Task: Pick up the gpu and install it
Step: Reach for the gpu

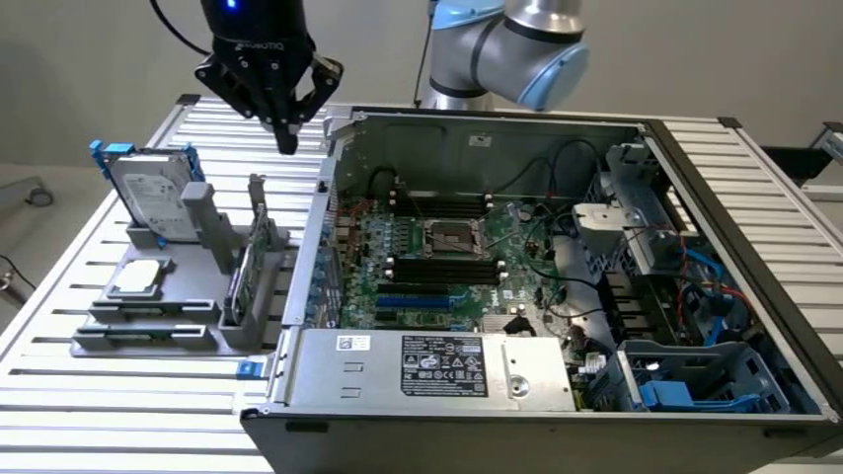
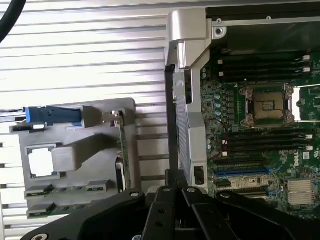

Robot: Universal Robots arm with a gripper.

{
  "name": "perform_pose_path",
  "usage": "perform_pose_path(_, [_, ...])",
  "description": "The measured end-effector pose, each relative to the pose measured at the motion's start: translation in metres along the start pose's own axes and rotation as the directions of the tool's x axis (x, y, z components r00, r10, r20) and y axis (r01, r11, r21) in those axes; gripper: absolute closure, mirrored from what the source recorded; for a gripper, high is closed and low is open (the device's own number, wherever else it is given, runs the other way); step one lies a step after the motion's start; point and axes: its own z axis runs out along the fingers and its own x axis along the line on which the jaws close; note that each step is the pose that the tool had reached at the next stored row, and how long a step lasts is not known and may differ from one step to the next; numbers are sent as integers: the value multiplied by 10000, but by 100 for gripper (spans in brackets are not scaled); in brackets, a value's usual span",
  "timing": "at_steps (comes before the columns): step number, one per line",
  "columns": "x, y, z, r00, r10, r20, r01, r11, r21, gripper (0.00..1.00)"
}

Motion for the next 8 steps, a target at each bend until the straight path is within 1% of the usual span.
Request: perform_pose_path(8, [364,-31,97,10000,-1,-1,1,10000,22,89])
